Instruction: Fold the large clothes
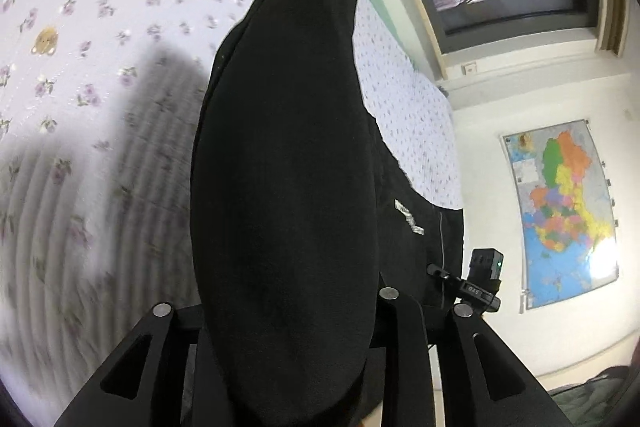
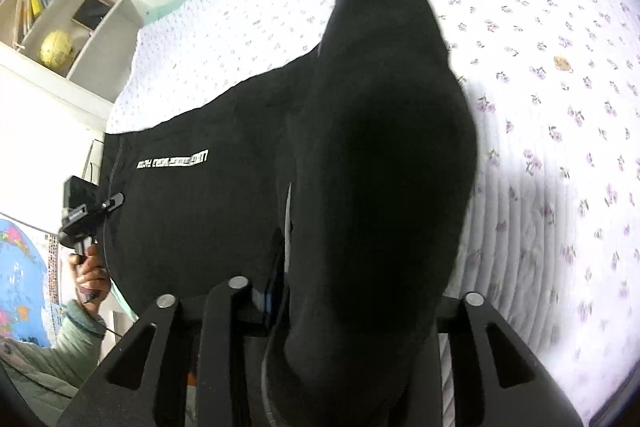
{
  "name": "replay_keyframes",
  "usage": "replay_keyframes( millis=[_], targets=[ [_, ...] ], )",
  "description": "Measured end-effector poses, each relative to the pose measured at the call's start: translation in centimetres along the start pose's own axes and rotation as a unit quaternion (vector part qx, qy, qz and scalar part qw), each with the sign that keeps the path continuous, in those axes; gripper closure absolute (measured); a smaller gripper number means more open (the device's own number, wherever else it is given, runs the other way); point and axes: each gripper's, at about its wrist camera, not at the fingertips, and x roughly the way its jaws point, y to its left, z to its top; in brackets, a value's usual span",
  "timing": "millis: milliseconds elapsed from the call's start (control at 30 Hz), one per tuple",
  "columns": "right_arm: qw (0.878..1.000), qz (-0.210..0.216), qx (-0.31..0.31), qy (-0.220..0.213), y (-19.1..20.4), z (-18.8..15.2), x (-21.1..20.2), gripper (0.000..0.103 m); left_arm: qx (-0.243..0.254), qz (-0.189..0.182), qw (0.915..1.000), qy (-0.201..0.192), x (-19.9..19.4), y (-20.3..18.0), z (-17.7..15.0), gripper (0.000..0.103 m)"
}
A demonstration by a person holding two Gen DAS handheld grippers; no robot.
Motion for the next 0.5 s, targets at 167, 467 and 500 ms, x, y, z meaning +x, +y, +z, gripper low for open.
replay_keyframes(
  millis=[167,467,500],
  targets=[
    [1.0,-0.004,-0.015,-0.023,0.3,-3.1,0.9,0.044,-0.02,-0.045,0.9988,0.005,1.2,3.8,0.3,0.058],
    [0.994,0.003,0.029,-0.103,-3.8,-7.8,-2.0,0.03,0.0,-0.06,0.9961,-0.065,-5.1,6.5,-2.7,0.05],
    [0.993,-0.013,0.028,-0.112,-6.1,-6.3,-3.9,0.029,0.012,-0.032,0.9959,-0.083,-6.8,5.8,-3.7,0.05]
  ],
)
